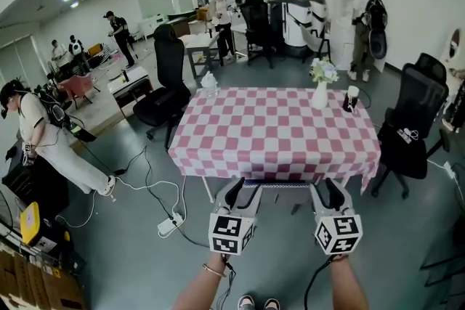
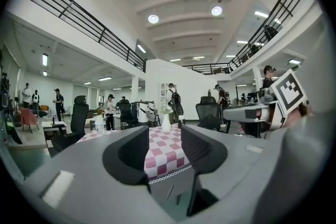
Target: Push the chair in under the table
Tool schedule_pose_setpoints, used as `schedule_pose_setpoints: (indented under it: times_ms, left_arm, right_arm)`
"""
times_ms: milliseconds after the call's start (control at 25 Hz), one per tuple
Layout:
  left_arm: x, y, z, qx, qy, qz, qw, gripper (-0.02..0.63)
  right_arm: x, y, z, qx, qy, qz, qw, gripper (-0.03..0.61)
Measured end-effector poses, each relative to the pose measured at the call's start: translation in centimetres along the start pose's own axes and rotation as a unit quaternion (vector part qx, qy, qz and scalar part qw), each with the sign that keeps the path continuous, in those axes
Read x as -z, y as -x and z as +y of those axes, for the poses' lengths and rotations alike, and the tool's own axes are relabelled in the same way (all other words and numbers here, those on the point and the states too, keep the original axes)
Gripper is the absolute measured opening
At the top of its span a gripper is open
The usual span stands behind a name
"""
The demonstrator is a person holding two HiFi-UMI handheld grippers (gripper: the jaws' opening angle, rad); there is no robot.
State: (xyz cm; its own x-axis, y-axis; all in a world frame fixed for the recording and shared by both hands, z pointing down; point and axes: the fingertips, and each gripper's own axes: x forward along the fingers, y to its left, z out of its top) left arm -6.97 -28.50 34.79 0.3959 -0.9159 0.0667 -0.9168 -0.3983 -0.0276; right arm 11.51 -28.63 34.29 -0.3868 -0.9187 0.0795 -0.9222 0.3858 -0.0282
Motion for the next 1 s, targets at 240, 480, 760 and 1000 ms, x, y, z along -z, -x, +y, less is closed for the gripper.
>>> schedule_pose_setpoints:
  times_ms: [240, 480, 760, 1000]
  left_arm:
    - [-2.6, 4.8, 0.0, -0.039, 0.014, -0.024, 0.9989, 0.110]
    - [-3.4, 8.8, 0.6, -0.076, 0.013, -0.040, 0.9962, 0.024]
    - [-3.8, 11.5, 0.7, -0.092, 0.021, -0.049, 0.9944, 0.000]
    - [-3.6, 12.6, 0.6, -0.094, 0.017, -0.043, 0.9945, 0.000]
  right_arm:
    - [-1.3, 5.5, 0.0, 0.034, -0.014, -0.001, 0.999, 0.189]
    - [-1.5, 9.6, 0.5, 0.060, -0.020, -0.002, 0.998, 0.118]
    - [-1.6, 12.1, 0.7, 0.097, -0.026, -0.001, 0.995, 0.032]
    - [-1.7, 13.2, 0.3, 0.124, -0.031, -0.002, 0.992, 0.012]
